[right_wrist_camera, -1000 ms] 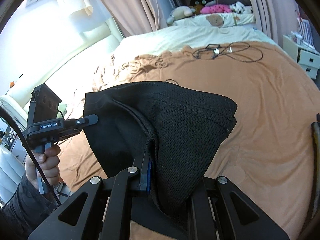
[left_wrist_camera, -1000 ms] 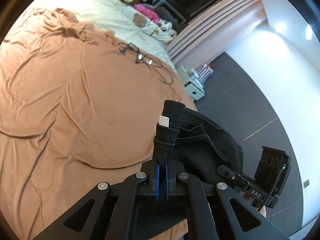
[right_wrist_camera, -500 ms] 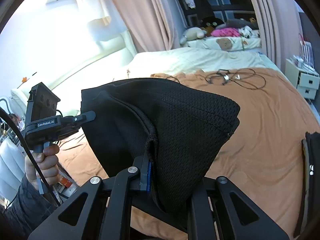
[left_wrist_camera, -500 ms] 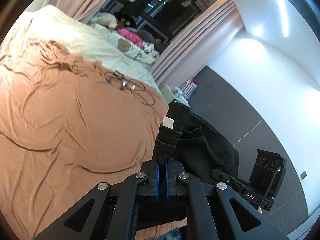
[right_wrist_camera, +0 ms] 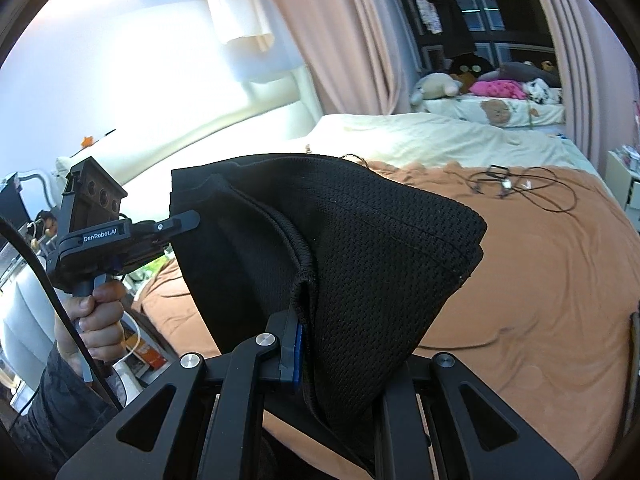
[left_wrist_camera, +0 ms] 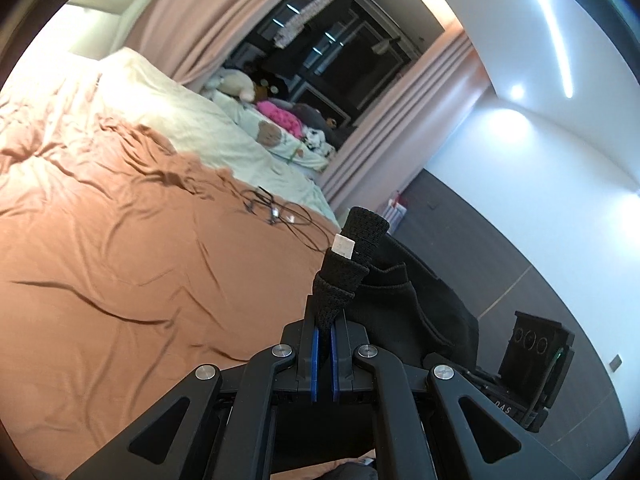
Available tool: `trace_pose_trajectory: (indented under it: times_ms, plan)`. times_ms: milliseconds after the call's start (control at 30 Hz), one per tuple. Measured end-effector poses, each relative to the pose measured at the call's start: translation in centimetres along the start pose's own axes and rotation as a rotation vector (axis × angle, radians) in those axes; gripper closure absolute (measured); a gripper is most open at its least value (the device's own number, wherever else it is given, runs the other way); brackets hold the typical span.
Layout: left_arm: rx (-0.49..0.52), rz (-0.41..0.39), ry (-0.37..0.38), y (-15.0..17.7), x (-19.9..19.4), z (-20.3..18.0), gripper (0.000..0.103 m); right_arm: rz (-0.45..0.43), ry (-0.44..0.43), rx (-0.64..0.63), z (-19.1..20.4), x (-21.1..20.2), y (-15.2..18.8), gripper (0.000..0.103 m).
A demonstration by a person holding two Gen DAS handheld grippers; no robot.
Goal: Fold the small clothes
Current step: 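Close the right gripper on the shirt and lift it with both grippers, then hold the black shirt up with both grippers and carry it across the bed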
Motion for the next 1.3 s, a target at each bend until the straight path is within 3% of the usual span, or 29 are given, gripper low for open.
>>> trace_pose_trajectory:
  times_ms: [400, 767, 1300]
  plan:
    - [-0.019, -0.089, -0.065, -3.3, -6.9, 4.9, 0.099, 0.016, -0.096, -0.055, 2.3, 5.1, -1.5, 0.095]
    - [-0.071, -0.155, -0.157, -5.5, -14.7, 13.3, 0.099, 0.047, -0.194, -0.089, 6.4, 11.2, -1.1, 0.095]
    - [-0.037, -0.255, -0.39, -10.7, -27.5, 24.5, 0.099, 0.106, -0.446, -0.139, 14.7, 20.9, 0.8, 0.095]
Point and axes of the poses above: each gripper's, at about its wrist camera, not at the fingertips, and x roughly the way its jaws point, z to its left, y to its underside, the point moved 8 cm from there along x, roughly the way its jaws point, and after that the axes turned 6 degrees about -z, right-handed, at the moved point
